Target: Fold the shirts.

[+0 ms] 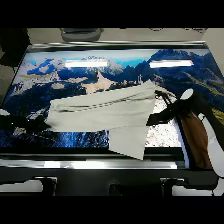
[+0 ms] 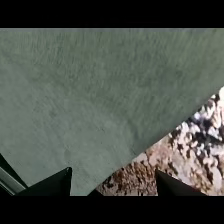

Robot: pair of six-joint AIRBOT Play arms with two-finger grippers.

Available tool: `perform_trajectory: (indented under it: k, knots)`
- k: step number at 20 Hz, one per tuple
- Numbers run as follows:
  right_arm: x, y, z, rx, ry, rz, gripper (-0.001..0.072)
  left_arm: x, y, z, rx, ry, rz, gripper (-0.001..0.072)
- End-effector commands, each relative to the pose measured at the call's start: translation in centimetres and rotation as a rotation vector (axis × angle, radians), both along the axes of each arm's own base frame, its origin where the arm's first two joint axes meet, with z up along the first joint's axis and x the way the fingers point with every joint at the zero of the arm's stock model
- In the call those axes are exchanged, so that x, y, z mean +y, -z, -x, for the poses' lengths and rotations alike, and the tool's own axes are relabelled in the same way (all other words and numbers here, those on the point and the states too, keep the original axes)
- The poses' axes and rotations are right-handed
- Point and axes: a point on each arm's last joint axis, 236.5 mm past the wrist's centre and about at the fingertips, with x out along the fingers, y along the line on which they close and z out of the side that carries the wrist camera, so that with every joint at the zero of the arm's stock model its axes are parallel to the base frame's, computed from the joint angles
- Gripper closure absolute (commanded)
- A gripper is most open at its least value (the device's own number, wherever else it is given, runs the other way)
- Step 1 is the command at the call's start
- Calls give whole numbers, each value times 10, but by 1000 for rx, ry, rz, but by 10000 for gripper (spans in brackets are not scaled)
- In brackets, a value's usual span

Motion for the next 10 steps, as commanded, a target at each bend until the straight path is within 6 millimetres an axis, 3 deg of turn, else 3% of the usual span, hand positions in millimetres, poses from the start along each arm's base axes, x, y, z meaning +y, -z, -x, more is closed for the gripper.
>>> perform_trajectory:
  k: [1,3,5,6,7,8,10]
  knots:
    - [1,40,-10,-12,122,54,114,-5,-9,-2,-20,4,22,678]
    - [1,49,-16,6,179,44,164,-5,-9,-2,-19,5,23,678]
    - [17,55,-15,38,193,1,180,-5,-9,-2,-19,4,23,678]
    - [28,56,-14,49,193,-23,296,-5,-9,-2,-20,5,23,678]
    - [35,54,-17,43,200,-43,524,-4,-12,-4,-23,6,22,678]
    - [38,48,-18,41,194,-58,661,-3,-18,-7,-33,14,21,678]
    - [31,14,-34,-80,100,-52,660,4,-49,-26,-102,33,-2,680]
